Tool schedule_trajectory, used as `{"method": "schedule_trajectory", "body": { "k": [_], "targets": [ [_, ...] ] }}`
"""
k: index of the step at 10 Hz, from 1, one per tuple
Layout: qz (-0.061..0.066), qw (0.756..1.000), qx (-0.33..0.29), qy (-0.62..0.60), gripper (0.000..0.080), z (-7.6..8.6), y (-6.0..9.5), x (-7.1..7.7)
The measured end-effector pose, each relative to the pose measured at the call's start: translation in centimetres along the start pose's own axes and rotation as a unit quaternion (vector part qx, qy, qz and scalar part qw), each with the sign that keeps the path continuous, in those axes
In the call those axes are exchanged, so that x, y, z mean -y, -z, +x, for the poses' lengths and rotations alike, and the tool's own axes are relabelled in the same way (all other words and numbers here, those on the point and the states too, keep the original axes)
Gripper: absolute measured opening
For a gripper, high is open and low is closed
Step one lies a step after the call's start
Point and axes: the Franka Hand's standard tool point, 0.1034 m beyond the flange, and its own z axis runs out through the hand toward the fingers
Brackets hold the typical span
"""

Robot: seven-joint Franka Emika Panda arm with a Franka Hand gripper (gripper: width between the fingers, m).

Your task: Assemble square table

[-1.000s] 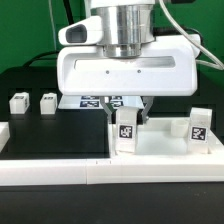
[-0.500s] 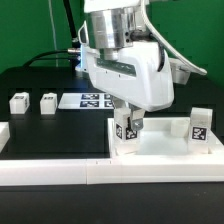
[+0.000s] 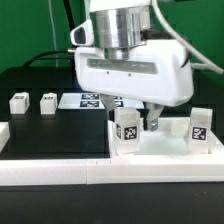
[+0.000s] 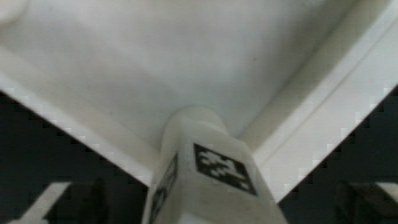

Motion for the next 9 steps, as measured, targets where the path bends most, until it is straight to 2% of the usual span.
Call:
{"method": "schedule_trajectory", "body": {
  "k": [1, 4, 6, 7, 8, 9],
  "targets": [
    [0.0, 1.0, 0.0, 0.022, 0.0644, -0.5, 0.1, 0.1],
    [-0.001, 0.987, 0.001, 0.162, 0.0649, -0.3, 0.0, -0.1],
    [-0.005, 0.929, -0.024, 0.37, 0.0649, 1.1, 0.6, 0.1],
    [-0.006, 0.912, -0.025, 0.409, 0.0649, 1.4, 0.6, -0.1],
    [-0.007, 0.907, -0.031, 0.42, 0.0649, 1.7, 0.7, -0.4],
    [-0.006, 0.915, -0.031, 0.403, 0.0649, 1.7, 0.6, -0.3]
  ]
}}
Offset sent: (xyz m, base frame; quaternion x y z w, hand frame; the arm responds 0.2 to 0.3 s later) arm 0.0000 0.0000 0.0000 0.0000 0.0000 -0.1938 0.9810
